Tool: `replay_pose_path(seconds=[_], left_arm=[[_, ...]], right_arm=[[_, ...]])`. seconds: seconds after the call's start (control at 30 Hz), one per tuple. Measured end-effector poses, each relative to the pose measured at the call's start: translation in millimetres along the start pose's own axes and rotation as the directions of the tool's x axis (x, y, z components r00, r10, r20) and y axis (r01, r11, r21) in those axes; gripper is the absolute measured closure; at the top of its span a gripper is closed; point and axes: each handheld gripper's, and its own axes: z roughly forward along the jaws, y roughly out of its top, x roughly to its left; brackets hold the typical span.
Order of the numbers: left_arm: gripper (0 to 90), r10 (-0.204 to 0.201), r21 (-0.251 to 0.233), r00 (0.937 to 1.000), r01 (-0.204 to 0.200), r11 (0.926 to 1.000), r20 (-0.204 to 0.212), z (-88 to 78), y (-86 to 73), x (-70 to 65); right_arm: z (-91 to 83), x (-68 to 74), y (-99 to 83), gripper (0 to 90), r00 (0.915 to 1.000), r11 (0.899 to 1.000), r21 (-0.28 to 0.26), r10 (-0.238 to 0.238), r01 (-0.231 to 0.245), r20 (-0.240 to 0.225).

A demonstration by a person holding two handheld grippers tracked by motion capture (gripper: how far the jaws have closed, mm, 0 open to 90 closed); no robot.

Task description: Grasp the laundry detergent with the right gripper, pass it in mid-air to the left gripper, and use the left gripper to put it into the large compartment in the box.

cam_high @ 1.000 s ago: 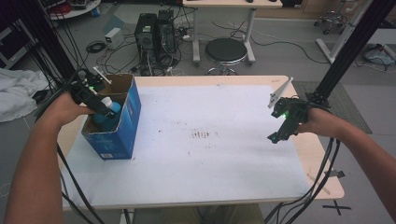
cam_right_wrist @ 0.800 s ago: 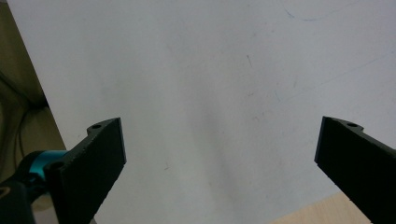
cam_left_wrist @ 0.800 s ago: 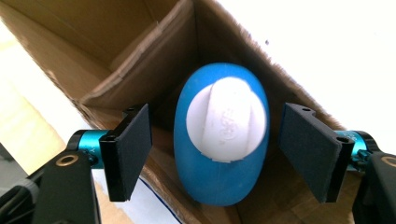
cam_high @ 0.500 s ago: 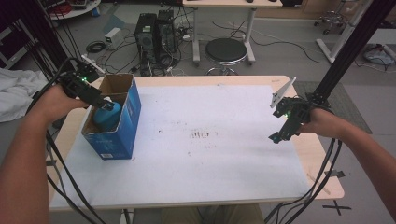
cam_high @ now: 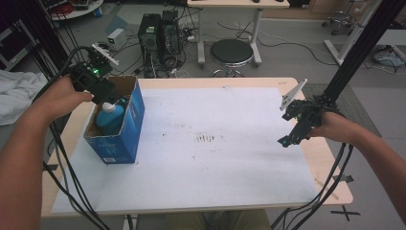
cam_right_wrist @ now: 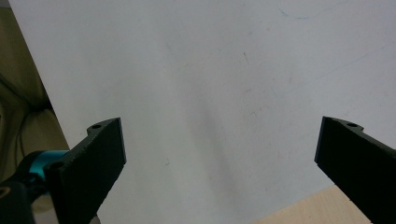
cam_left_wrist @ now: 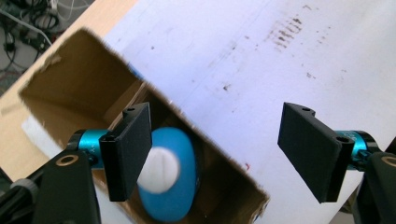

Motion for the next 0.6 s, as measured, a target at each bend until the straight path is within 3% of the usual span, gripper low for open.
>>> replay_pose_path(seconds=[0.17,0.27,0.37,0.5,0.6], left_arm=[[26.1,0.062,0.028,0.9978,-0.063,0.9976,0.020,10.0,16.9,-13.9],[26.1,0.098,0.020,0.9934,-0.100,0.9948,0.060,18.0,26.9,-21.7],[26.2,0.121,0.038,0.9898,-0.124,0.9915,0.074,28.6,37.3,-29.4],[26.2,0.160,0.044,0.9810,-0.166,0.9852,0.109,43.0,51.2,-40.8],[26.1,0.200,0.044,0.9708,-0.207,0.9772,0.132,52.8,61.1,-47.3]], right_arm=[[-0.5,1.1,1.1,0.9,1.0000,1.000,-0.004,-0.002,0.002,0.001],[-0.8,1.3,1.1,0.9,1.0000,1.000,-0.005,0.000,0.000,0.003],[-0.9,1.4,1.3,0.9,1.0000,1.000,-0.004,0.001,-0.001,0.004],[-0.8,1.6,2.3,0.9,1.0000,1.000,-0.004,0.002,-0.002,0.003],[-0.1,2.3,3.6,0.9,1.0000,1.000,-0.005,-0.001,0.001,0.001]])
